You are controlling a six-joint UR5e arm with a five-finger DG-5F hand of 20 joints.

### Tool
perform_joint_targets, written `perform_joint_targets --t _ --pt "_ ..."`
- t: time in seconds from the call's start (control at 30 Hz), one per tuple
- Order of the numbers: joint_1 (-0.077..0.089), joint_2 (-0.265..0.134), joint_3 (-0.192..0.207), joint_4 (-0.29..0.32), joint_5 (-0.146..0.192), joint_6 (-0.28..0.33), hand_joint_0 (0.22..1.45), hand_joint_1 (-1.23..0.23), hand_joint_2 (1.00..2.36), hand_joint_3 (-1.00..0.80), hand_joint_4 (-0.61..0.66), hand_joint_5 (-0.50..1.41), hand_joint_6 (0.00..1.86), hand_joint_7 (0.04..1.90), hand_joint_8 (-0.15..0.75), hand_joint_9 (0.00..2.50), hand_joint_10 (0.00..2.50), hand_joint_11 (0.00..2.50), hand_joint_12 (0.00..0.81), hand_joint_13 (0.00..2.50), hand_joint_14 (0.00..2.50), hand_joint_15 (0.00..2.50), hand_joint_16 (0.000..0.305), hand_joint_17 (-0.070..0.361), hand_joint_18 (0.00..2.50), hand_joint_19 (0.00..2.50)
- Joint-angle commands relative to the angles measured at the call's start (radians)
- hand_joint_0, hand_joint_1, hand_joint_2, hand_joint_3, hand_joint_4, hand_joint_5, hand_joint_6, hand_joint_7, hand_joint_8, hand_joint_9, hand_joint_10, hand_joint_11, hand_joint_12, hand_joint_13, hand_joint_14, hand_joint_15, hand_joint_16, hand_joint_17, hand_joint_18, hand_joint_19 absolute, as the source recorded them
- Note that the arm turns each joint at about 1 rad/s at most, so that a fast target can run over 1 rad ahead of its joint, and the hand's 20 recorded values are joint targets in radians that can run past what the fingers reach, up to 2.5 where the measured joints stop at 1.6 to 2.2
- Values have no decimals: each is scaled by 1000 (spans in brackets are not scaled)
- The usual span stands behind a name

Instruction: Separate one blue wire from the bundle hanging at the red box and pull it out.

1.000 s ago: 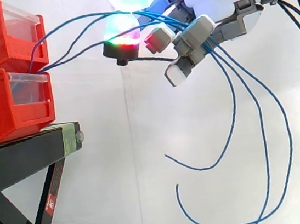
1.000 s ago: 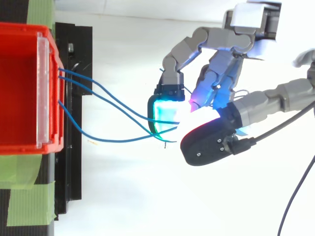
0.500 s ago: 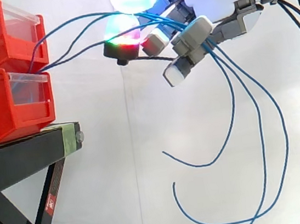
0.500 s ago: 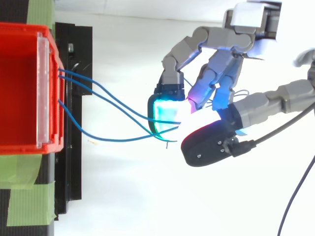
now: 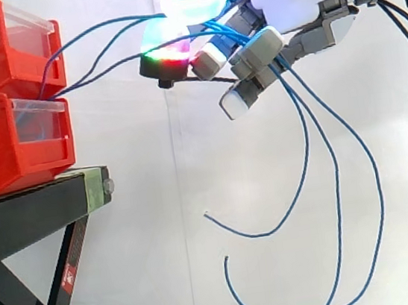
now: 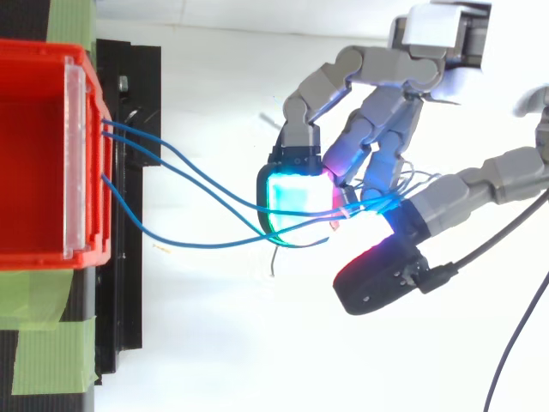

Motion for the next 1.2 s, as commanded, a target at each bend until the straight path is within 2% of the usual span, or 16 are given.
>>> perform_joint_targets --t 0.0,0.23,0.4,0.6,0.73,0.9,1.03,1.17 --pt "0 0 0 0 0 0 624 -960 1009 -394 242 -228 915 908 375 912 21 1074 451 1381 17 1277 57 128 821 527" --pt "3 0 0 0 0 2 580 -728 1009 -400 229 -192 910 916 401 1113 21 1110 448 1500 16 1299 55 124 909 561" --pt "3 0 0 0 0 3 589 -630 1012 -368 216 -179 905 928 402 1169 21 1100 446 1535 15 1315 54 122 945 575" --pt "4 0 0 0 0 3 617 -680 1017 -300 194 -175 909 936 408 1185 21 1108 437 1549 16 1316 53 119 961 571" --pt "6 0 0 0 0 3 627 -745 1020 -230 130 -173 921 933 408 1195 21 1139 442 1544 16 1314 52 117 968 564" --pt "6 0 0 0 0 3 640 -798 1024 -159 72 -176 929 1026 406 1207 22 1158 442 1548 18 1318 52 116 973 561" --pt "6 0 0 0 0 3 641 -832 1025 -137 79 -188 943 982 397 1159 20 1163 442 1533 17 1319 52 117 958 562" --pt "6 0 0 0 0 3 647 -890 1025 -144 161 -207 942 967 382 1074 20 1136 437 1482 17 1311 53 120 910 550"
